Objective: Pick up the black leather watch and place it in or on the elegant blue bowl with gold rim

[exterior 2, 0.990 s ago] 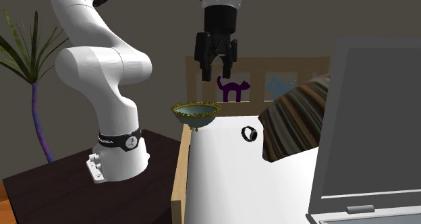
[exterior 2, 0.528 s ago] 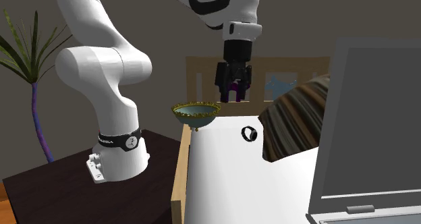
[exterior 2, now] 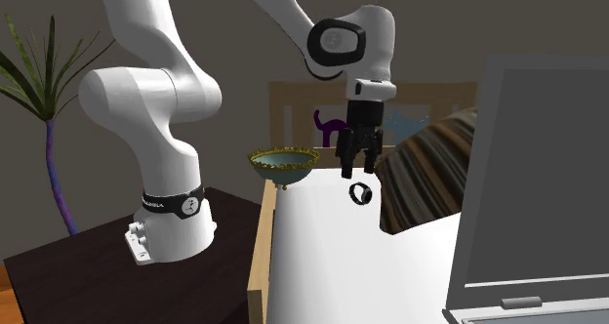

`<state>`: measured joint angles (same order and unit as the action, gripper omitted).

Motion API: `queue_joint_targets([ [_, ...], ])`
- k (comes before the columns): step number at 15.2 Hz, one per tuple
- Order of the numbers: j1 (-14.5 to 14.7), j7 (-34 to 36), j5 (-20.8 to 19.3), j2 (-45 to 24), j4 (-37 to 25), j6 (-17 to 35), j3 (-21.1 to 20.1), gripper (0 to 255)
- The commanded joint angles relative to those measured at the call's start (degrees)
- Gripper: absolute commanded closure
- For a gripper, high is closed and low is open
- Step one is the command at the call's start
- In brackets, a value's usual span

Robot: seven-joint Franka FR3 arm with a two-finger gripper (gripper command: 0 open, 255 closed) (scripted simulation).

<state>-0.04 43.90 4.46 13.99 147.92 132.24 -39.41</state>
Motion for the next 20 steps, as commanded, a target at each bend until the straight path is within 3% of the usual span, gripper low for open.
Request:
queue_joint_targets([
  [1,-1.2,3.1,-2.6,-3.3,-0.8,2.1,-1.6,0],
  [8,-3.0,6.9,-7.6,-8.6,1.0,7.9,-2.7,0],
  [15,-3.2,6.8,-7.6,-8.6,1.0,7.9,-2.9,0],
  [16,-3.3,6.3,-7.5,-8.4,1.1,7.9,-2.6,255],
  [20,-3.0,5.5,-6.3,-7.3,1.7,7.7,-2.5,255],
])
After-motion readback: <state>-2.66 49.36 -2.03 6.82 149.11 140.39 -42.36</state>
